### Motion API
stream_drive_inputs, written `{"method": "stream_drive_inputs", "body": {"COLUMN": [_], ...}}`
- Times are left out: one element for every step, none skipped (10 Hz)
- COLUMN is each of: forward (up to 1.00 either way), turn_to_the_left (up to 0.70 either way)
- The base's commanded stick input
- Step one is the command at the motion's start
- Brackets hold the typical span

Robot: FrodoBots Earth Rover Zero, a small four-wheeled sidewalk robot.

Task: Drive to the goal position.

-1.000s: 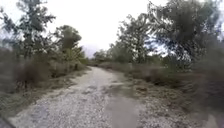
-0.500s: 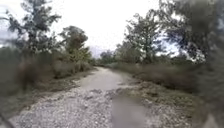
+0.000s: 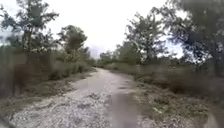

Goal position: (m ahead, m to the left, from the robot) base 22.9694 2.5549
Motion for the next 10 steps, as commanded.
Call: {"method": "stream_drive_inputs", "body": {"forward": [0.5, 0.5, 0.5, 0.5, 0.5, 0.5, 0.5, 0.5, 0.5, 0.5], "turn_to_the_left": [0.0, 0.0, 0.0, 0.0, 0.0, 0.17, 0.49, 0.0, 0.0, 0.0]}}
